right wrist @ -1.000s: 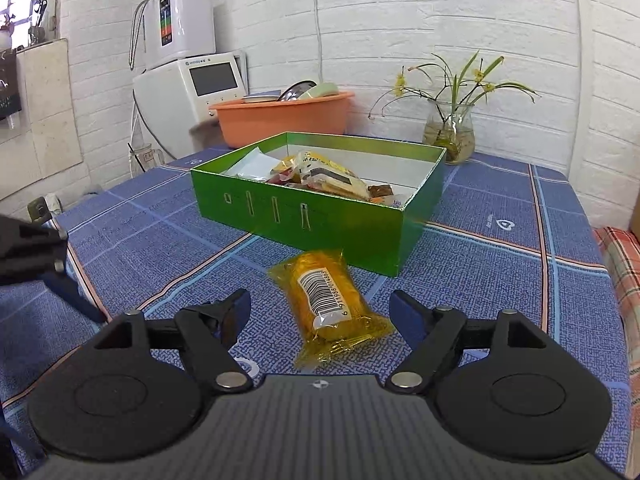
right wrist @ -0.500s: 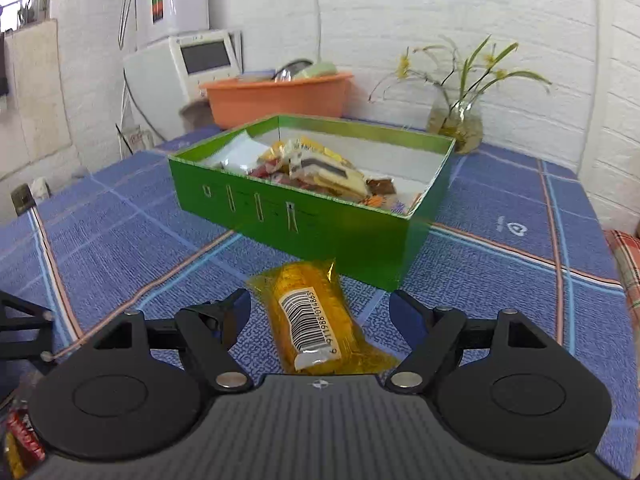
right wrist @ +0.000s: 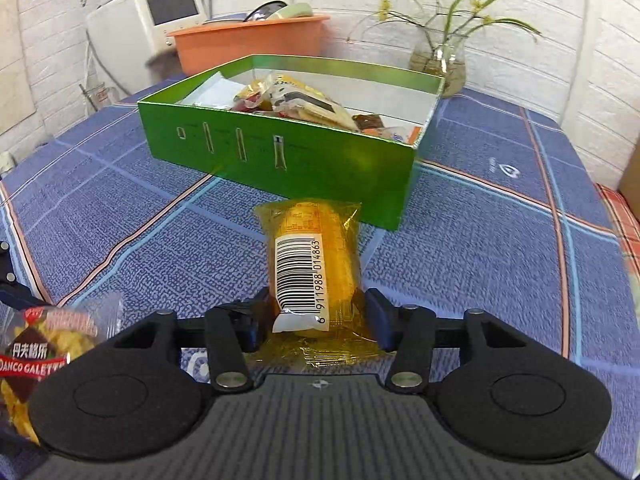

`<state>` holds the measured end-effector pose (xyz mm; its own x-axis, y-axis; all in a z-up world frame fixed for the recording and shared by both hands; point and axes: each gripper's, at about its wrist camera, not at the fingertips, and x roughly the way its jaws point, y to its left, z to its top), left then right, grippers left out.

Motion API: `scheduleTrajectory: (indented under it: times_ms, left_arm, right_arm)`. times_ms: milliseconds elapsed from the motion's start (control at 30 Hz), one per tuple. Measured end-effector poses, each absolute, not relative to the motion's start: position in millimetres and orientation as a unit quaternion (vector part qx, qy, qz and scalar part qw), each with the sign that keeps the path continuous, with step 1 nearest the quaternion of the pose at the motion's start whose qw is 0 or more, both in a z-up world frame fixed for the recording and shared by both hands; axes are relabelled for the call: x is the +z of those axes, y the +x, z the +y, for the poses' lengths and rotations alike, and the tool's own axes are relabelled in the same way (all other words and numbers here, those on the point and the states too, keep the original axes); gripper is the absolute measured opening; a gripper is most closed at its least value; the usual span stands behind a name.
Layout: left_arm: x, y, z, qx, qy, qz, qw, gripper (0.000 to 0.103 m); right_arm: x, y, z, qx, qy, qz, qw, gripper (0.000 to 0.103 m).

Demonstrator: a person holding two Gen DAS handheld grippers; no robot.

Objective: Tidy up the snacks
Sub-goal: 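Carry both held packets up and over the green box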

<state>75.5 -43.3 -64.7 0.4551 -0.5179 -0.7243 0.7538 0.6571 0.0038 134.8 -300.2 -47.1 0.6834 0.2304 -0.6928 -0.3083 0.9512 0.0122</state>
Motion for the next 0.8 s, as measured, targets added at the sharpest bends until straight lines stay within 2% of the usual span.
scheduleTrajectory:
  times_ms: [300,567,800]
  left_arm:
    - [-56,109,-4,-0.277,0.065,0.355,0.89,0.085]
    - [-7,141,15,-0.171,0.037,0.259,0.95,0.085]
    - [14,177,7,-0.117,0.034,0.213,0.969,0.085]
  right_arm:
    - [-31,109,-278,0.128,-0.013,0.331,0.935,0.075]
    - [3,107,-245,0.134,-0.014,0.238,0.962,0.075]
    - [13,123,-235,0.118,0.013,0.208,0.971,0.075]
